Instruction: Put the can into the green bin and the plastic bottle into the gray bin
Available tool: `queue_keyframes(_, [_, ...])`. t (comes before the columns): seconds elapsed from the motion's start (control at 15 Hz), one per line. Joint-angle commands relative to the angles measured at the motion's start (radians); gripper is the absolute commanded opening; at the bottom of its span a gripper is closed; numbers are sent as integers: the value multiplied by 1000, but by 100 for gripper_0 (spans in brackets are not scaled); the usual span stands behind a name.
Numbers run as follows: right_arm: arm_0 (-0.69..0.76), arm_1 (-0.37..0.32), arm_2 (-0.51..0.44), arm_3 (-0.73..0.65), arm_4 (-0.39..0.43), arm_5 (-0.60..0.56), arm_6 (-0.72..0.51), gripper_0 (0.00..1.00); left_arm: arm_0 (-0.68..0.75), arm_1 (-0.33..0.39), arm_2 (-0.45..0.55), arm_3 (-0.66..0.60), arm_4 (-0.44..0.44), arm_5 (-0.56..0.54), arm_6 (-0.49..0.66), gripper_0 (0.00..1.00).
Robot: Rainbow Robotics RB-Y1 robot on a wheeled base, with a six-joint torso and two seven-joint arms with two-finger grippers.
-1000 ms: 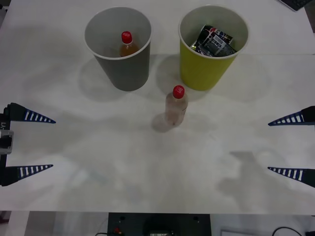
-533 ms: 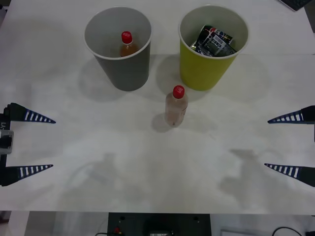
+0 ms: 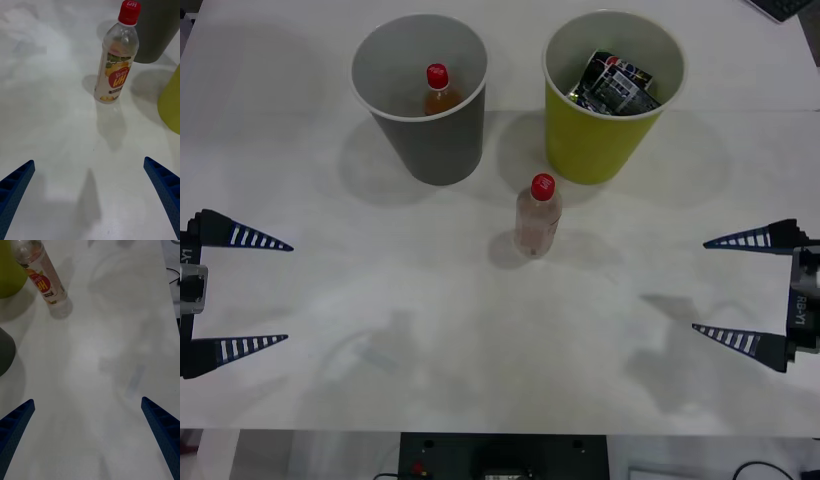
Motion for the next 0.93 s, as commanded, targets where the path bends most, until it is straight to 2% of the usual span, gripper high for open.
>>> queue_keyframes(0.07, [-40,49,30,54,-2,-2,67,100,0,0,0,0,0,0,0,98])
queue_keyframes(0.47, [-171,206,45,272,-11,-113,201,100,0,0,0,0,0,0,0,98])
queue_keyframes(0.93, [-267,364,46,405,-11,-137,224,100,0,0,0,0,0,0,0,98])
